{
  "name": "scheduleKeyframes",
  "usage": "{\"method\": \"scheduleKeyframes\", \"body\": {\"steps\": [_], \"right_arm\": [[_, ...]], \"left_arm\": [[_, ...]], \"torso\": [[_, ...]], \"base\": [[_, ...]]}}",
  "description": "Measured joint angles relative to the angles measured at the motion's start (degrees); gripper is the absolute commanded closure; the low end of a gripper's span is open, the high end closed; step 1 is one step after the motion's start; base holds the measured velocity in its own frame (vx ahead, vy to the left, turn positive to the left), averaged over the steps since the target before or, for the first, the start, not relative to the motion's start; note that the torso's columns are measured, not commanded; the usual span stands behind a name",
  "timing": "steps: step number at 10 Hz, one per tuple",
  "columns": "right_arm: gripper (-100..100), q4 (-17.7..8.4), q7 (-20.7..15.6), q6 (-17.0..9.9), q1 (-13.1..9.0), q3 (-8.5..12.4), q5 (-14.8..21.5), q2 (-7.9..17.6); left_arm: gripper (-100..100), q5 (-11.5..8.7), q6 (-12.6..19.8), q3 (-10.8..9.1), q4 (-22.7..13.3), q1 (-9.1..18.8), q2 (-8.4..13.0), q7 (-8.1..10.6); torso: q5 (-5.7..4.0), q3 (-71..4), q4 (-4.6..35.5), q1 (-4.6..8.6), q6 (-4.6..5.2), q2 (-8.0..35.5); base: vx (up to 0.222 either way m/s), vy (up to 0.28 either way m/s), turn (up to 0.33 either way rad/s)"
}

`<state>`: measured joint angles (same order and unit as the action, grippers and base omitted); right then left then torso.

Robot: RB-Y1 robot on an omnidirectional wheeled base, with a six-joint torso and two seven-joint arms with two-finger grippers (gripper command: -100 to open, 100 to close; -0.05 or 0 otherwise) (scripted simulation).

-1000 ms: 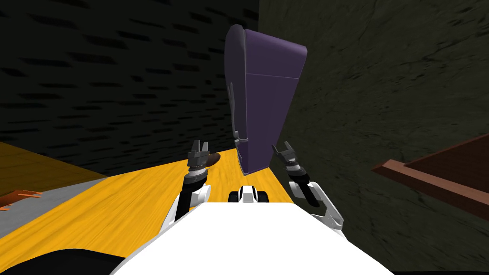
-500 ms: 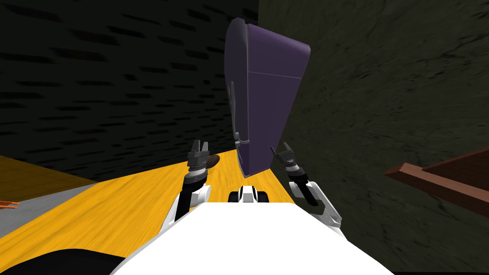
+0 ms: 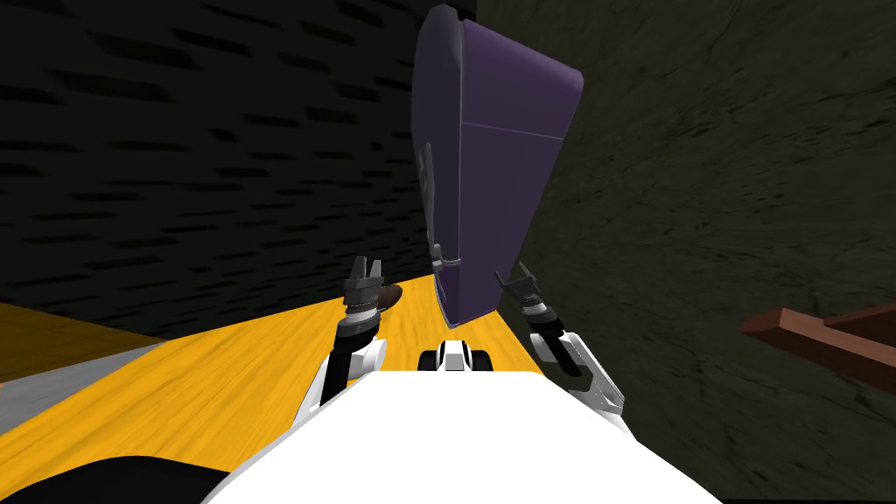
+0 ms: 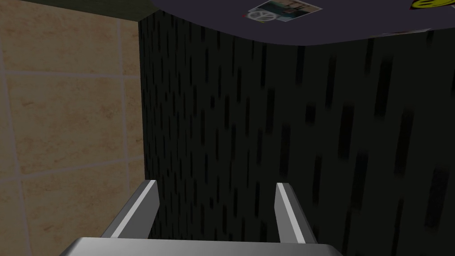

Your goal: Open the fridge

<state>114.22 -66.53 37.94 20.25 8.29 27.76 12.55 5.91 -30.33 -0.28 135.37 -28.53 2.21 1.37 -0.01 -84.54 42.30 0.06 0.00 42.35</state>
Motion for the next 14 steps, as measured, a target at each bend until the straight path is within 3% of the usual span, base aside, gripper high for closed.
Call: {"method": "scheduleKeyframes", "body": {"steps": [14], "right_arm": [[-100, -10.01, -21.65, 7.06, -2.22, 2.07, 8.73, 0.75]], "left_arm": [[0, 0.0, 0.0, 0.0, 0.0, 0.0, 0.0, 0.0]], "torso": [[0.04, -0.05, -0.02, -0.11, 0.01, -0.08]], "base": [[0.061, 0.068, -0.021]]}}
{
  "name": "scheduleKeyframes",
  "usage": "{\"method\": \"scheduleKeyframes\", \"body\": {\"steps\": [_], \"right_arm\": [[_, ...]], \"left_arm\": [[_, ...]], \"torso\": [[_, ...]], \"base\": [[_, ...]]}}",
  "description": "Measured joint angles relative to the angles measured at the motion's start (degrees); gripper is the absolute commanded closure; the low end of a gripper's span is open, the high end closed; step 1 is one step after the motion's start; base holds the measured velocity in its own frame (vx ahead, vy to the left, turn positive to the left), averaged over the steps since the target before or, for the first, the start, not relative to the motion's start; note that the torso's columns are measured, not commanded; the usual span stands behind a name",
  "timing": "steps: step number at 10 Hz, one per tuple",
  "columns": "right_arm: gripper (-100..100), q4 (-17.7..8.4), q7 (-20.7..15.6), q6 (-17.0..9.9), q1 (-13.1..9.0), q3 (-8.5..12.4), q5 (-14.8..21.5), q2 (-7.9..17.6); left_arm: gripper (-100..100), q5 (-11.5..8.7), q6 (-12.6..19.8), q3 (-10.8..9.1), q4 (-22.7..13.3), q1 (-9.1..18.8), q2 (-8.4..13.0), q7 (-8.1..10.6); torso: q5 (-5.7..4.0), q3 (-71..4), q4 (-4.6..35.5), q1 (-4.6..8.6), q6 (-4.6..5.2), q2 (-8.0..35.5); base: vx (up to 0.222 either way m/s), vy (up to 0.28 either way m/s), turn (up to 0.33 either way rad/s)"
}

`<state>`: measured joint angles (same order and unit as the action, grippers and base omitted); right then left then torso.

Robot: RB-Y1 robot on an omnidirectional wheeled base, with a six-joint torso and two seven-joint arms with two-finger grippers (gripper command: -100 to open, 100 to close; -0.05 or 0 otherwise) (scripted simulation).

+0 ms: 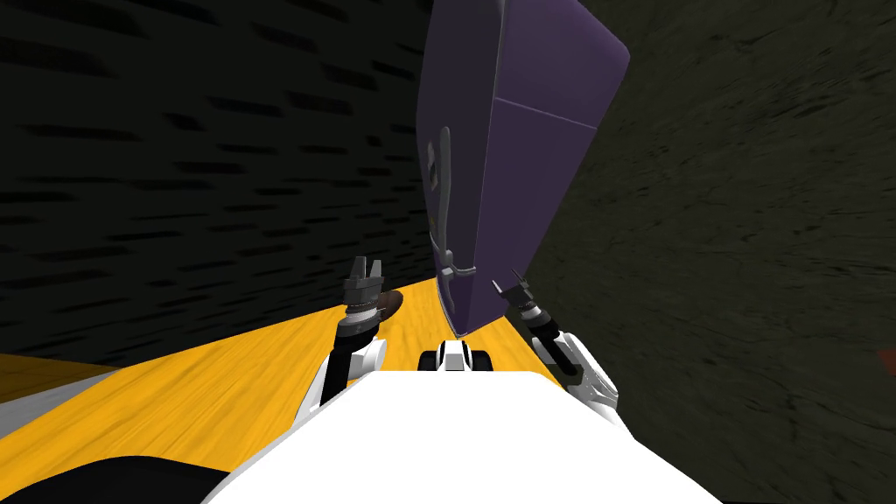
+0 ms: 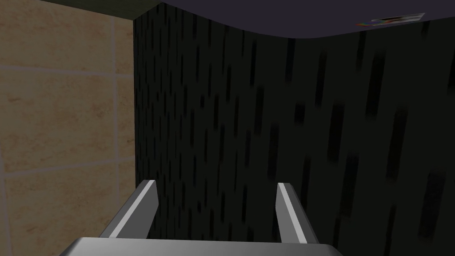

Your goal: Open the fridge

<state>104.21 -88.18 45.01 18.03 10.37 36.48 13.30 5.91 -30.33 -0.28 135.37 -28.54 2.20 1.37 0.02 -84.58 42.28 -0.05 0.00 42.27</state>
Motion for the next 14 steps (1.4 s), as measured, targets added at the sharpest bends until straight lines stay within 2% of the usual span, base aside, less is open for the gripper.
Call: {"method": "scheduleKeyframes", "body": {"steps": [3, 8, 14], "right_arm": [[-100, -1.79, -4.32, 1.43, -0.18, 0.43, 1.36, -0.04], [-100, -6.62, -12.83, 4.61, -1.15, 1.49, 4.81, -0.35], [-100, -10.6, -21.75, 7.57, -1.72, 2.6, 8.35, -1.47]], "left_arm": [[0, 0.0, 0.0, 0.0, 0.0, 0.0, 0.0, 0.0], [0, 0.0, 0.0, 0.0, 0.0, 0.0, 0.0, 0.0], [0, 0.0, 0.0, 0.0, -0.01, 0.01, 0.0, 0.0]], "torso": [[-0.02, 0.01, 0.0, 0.05, 0.0, 0.01], [-0.02, 0.03, 0.02, 0.03, 0.0, 0.04], [-0.1, -0.16, -0.19, -0.05, -0.23, -0.37]], "base": [[0.059, 0.072, -0.015], [0.05, 0.09, -0.008], [0.038, 0.07, -0.01]]}}
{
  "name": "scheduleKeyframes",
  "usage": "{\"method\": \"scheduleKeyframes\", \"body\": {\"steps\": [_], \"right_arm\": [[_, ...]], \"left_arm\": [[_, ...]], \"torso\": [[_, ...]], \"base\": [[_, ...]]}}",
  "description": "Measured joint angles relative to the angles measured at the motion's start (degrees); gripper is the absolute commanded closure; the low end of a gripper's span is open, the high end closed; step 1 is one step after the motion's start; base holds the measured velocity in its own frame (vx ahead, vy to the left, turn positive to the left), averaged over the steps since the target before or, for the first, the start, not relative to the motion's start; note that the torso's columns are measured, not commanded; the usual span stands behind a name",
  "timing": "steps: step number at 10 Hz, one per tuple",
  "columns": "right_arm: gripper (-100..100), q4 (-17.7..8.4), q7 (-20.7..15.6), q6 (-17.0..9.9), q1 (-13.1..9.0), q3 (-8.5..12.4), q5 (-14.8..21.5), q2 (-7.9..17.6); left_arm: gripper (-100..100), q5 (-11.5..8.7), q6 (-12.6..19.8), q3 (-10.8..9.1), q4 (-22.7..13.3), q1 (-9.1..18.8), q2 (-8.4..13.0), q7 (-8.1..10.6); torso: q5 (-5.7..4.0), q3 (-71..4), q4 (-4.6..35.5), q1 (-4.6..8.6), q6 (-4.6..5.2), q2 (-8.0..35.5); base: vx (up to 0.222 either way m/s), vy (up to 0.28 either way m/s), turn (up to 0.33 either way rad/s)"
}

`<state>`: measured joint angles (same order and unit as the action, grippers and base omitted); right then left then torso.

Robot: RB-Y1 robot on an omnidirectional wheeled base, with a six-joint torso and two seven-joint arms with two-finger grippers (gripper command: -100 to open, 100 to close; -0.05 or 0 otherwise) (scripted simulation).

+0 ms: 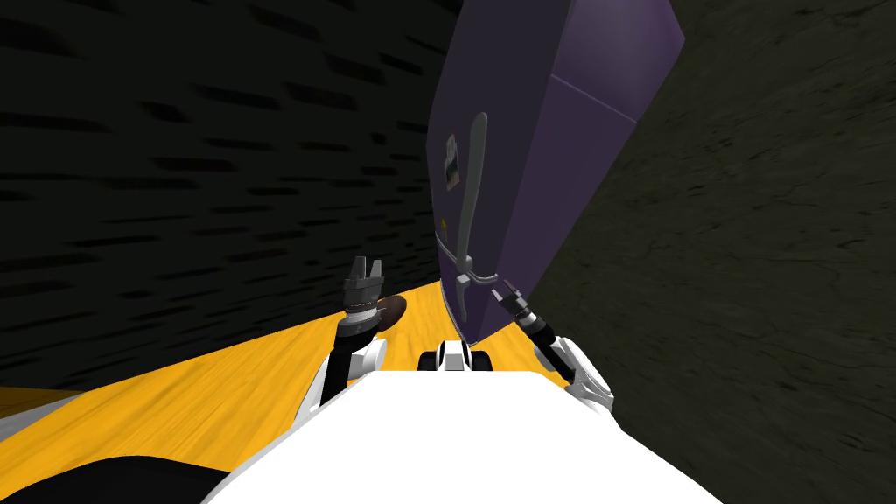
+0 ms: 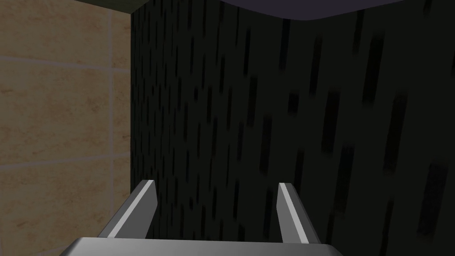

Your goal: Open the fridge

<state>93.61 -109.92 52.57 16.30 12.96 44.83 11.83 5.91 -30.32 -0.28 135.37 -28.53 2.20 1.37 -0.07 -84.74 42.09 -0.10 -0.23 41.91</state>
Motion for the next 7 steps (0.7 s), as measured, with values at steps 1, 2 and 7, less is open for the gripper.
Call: {"method": "scheduleKeyframes", "body": {"steps": [1, 2, 7], "right_arm": [[-100, -0.72, -1.39, 0.6, -0.17, 0.19, 0.31, -0.22], [-100, -1.74, -3.02, 1.3, -0.53, 0.44, 0.91, -0.7], [-100, -5.63, -9.99, 3.99, -0.65, 1.43, 3.52, -3.66]], "left_arm": [[0, 0.0, 0.0, 0.0, 0.0, 0.0, 0.0, 0.0], [0, 0.0, 0.0, 0.0, 0.0, 0.0, 0.0, 0.0], [0, 0.0, 0.0, 0.0, 0.0, 0.0, 0.0, 0.0]], "torso": [[-0.04, -0.16, -0.11, 0.07, -0.05, -0.26], [-0.11, -0.3, -0.27, 0.06, -0.14, -0.54], [-0.14, -0.72, -0.36, 0.0, -0.55, -1.29]], "base": [[0.017, 0.074, -0.008], [0.018, 0.063, -0.002], [0.025, 0.075, -0.012]]}}
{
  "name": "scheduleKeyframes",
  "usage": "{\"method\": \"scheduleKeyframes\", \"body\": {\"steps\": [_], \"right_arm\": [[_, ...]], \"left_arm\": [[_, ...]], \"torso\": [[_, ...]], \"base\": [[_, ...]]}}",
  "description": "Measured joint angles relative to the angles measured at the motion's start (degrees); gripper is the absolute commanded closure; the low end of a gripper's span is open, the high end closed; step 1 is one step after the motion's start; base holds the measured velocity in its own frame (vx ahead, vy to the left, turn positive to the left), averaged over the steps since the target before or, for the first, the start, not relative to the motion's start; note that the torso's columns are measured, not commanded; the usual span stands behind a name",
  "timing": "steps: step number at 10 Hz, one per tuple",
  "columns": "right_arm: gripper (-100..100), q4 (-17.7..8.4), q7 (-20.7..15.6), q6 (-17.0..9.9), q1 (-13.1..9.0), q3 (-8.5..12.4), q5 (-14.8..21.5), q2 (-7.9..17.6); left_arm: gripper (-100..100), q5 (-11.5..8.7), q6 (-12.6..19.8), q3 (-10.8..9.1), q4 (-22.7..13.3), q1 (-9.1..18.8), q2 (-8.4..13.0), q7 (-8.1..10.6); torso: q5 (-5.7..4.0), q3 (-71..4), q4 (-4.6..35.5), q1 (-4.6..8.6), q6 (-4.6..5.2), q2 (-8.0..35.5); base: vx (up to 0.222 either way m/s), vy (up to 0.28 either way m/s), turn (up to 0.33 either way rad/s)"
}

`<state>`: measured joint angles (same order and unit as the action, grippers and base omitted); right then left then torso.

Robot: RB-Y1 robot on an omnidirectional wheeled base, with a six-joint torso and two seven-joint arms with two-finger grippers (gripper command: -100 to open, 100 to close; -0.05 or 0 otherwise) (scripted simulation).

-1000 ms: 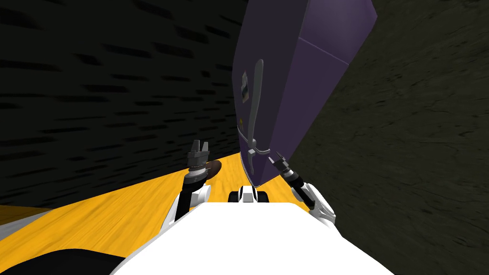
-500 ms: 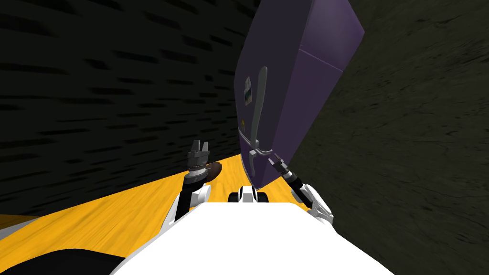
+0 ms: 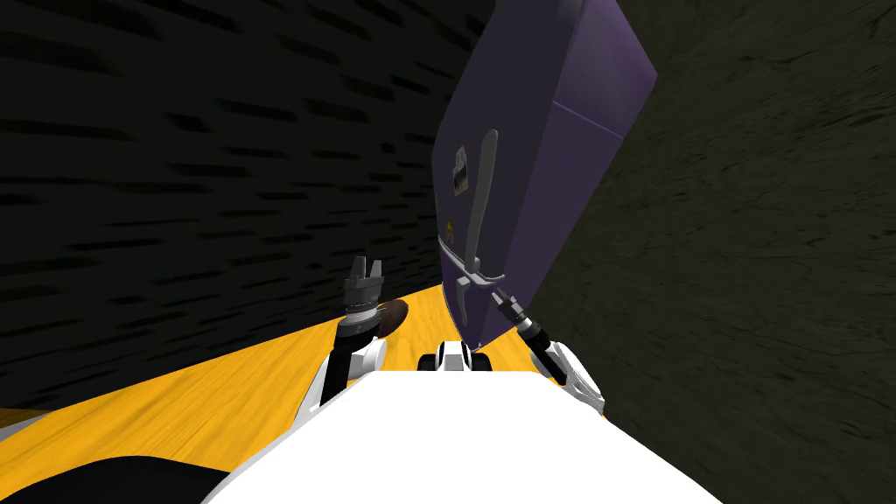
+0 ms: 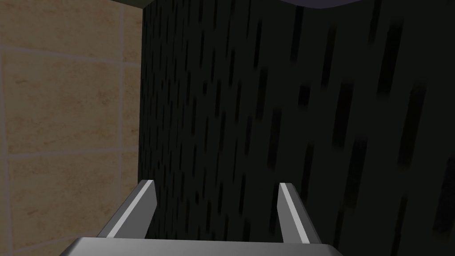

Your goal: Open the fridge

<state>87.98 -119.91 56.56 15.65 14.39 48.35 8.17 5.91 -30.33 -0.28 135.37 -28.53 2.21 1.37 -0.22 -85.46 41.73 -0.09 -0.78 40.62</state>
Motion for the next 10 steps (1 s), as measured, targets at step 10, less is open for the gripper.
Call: {"method": "scheduleKeyframes", "body": {"steps": [10], "right_arm": [[-100, -3.62, -6.29, 2.28, -0.13, 1.88, 2.36, -9.22]], "left_arm": [[0, 0.0, 0.0, 0.0, 0.0, 0.0, 0.0, 0.0]], "torso": [[0.17, 0.07, 0.18, -0.3, 0.04, 0.15]], "base": [[-0.006, 0.028, -0.022]]}}
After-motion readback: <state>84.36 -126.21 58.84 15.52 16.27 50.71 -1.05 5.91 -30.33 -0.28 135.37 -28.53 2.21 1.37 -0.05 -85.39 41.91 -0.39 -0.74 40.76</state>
